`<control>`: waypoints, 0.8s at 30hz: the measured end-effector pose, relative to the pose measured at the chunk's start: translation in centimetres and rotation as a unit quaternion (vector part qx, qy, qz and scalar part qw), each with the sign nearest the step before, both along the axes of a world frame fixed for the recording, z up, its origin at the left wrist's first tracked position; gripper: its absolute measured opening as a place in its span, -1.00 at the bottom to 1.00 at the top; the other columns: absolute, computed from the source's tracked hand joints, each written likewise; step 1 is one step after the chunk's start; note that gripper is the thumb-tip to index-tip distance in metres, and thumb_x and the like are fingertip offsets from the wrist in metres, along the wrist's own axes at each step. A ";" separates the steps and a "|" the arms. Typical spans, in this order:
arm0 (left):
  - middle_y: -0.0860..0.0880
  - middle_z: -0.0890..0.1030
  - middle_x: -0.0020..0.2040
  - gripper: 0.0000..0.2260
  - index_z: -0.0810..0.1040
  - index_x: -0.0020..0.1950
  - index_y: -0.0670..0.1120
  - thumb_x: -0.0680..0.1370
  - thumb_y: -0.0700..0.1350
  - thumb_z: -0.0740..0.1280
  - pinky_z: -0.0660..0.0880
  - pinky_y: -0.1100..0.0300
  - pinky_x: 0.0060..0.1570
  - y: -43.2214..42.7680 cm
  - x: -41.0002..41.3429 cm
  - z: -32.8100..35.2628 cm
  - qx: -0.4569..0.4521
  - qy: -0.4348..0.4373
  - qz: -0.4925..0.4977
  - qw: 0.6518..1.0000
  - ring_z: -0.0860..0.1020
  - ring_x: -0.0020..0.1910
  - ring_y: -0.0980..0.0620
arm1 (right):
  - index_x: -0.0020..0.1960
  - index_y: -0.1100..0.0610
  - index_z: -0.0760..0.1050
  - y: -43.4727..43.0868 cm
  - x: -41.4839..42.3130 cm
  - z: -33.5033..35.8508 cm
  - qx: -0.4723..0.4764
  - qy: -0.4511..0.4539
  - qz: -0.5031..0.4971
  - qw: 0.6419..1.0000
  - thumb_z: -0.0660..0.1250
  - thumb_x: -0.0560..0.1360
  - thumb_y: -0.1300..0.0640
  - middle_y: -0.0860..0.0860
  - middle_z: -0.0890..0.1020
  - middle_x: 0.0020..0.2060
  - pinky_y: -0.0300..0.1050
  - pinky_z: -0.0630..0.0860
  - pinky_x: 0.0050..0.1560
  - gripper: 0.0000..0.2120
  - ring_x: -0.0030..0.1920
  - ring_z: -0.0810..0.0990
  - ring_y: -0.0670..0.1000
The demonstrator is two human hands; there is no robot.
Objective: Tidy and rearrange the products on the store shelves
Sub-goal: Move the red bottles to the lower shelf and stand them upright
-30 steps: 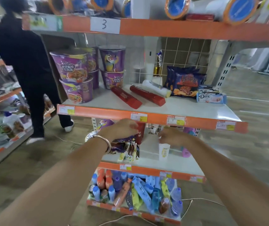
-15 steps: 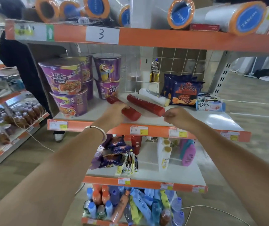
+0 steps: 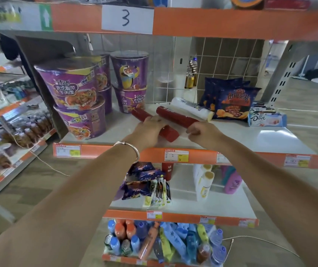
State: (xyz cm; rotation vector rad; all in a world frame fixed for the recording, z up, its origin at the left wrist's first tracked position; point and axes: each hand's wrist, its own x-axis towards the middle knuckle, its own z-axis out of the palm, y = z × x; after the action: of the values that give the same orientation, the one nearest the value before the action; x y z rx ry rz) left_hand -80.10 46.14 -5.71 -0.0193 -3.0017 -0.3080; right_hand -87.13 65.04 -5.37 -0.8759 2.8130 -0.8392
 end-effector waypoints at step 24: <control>0.04 0.24 0.50 -0.49 0.16 0.50 0.03 0.56 -0.12 0.22 0.00 -0.11 0.48 1.4 0.4 -1.3 -0.154 0.046 0.069 0.985 0.22 0.44 -0.07 | 0.45 0.00 0.13 1.9 -1.3 -2.0 0.041 0.002 -0.126 0.991 0.37 0.43 0.00 0.08 0.25 0.40 0.13 0.28 0.28 -0.32 0.37 0.23 0.21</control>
State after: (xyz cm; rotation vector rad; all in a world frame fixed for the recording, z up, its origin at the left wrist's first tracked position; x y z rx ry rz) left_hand -79.65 47.49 -7.01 0.1417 -2.9077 0.1680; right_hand -88.41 66.93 -7.32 -0.5173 2.9785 -0.7409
